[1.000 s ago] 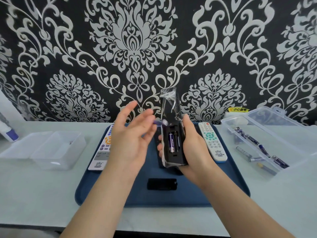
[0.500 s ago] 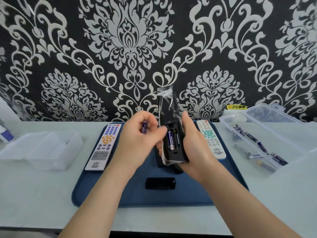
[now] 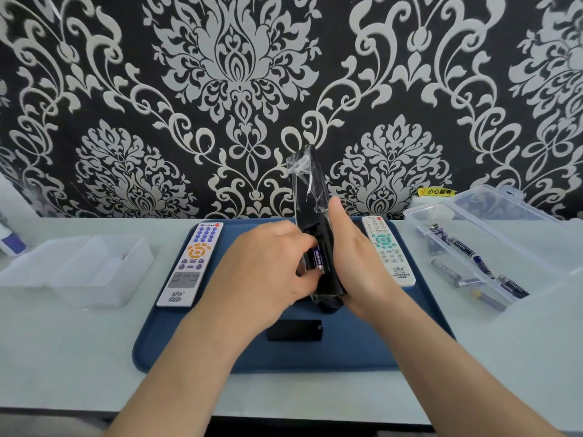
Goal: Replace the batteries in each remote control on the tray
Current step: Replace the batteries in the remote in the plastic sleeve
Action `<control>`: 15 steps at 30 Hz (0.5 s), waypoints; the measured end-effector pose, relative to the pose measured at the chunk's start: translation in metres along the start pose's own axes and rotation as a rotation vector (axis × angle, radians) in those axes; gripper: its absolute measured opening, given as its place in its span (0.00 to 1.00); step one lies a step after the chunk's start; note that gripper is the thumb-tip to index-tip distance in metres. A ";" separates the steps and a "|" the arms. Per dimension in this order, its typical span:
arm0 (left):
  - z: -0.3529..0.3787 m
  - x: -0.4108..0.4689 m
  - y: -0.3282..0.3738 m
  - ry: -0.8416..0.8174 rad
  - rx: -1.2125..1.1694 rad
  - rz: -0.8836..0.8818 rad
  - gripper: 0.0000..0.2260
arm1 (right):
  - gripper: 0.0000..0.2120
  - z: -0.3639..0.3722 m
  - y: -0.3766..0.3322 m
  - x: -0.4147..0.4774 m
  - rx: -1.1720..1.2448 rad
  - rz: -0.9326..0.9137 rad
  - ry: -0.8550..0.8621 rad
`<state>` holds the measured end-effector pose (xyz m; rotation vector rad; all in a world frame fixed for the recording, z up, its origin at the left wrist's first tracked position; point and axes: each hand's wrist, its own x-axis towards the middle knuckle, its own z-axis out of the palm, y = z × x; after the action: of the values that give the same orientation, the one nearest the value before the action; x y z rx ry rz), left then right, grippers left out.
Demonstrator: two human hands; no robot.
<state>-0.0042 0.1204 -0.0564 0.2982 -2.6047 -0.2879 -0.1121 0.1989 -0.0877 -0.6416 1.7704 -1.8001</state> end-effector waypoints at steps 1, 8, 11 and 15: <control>0.000 0.000 0.002 -0.014 0.009 -0.006 0.12 | 0.34 0.000 0.000 0.000 -0.008 0.003 0.000; -0.002 -0.001 0.005 -0.073 -0.013 -0.045 0.08 | 0.32 0.001 0.000 -0.001 0.038 0.042 -0.038; -0.001 -0.002 0.004 -0.076 -0.064 -0.040 0.12 | 0.33 0.003 0.000 0.000 0.065 0.059 -0.020; 0.005 0.000 -0.001 -0.055 -0.019 0.040 0.15 | 0.32 0.001 0.003 0.002 0.088 0.076 -0.017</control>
<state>-0.0069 0.1198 -0.0608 0.2340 -2.6573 -0.3103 -0.1124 0.1966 -0.0909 -0.5455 1.6716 -1.8044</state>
